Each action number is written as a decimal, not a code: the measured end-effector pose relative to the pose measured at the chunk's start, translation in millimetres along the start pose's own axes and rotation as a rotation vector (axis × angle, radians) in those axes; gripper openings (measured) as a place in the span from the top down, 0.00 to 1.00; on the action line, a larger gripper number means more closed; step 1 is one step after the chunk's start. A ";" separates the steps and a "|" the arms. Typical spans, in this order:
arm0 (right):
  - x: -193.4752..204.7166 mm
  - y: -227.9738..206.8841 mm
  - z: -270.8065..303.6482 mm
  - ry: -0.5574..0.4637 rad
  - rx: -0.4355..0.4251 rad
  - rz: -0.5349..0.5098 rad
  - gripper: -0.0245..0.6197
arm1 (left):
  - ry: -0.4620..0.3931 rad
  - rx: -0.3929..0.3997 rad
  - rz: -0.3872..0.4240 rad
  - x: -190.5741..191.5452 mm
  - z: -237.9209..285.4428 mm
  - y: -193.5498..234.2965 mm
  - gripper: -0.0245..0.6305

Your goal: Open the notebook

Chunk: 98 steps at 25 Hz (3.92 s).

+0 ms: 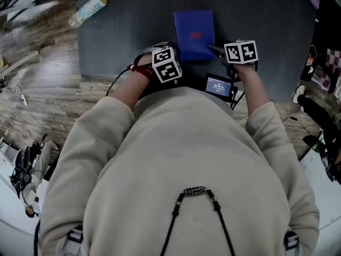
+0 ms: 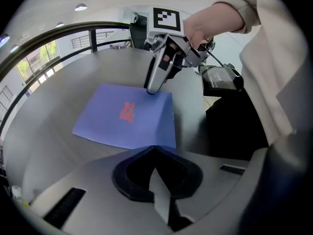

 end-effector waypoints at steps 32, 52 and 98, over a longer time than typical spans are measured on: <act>-29.3 117.8 -21.9 -0.130 -0.255 -0.227 0.63 | 0.103 -0.017 0.082 -1.6 24.9 -1.9 0.96; -61.2 180.9 -35.0 -0.238 -0.554 -0.096 0.63 | -0.001 -0.243 0.210 -8.0 -26.6 15.2 0.96; -104.7 152.8 -4.6 -0.127 -0.384 -0.255 0.93 | -0.553 -0.258 -0.798 75.5 -138.6 62.1 0.96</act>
Point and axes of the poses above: the fingertips, and each gripper's own axes: z forward along the fingers, y to its left, x out of its underside, the point moved 3 cm from there along -z, backward along the fingers, and after that the axes turned 4 degrees about -y, right-handed, at the moved point
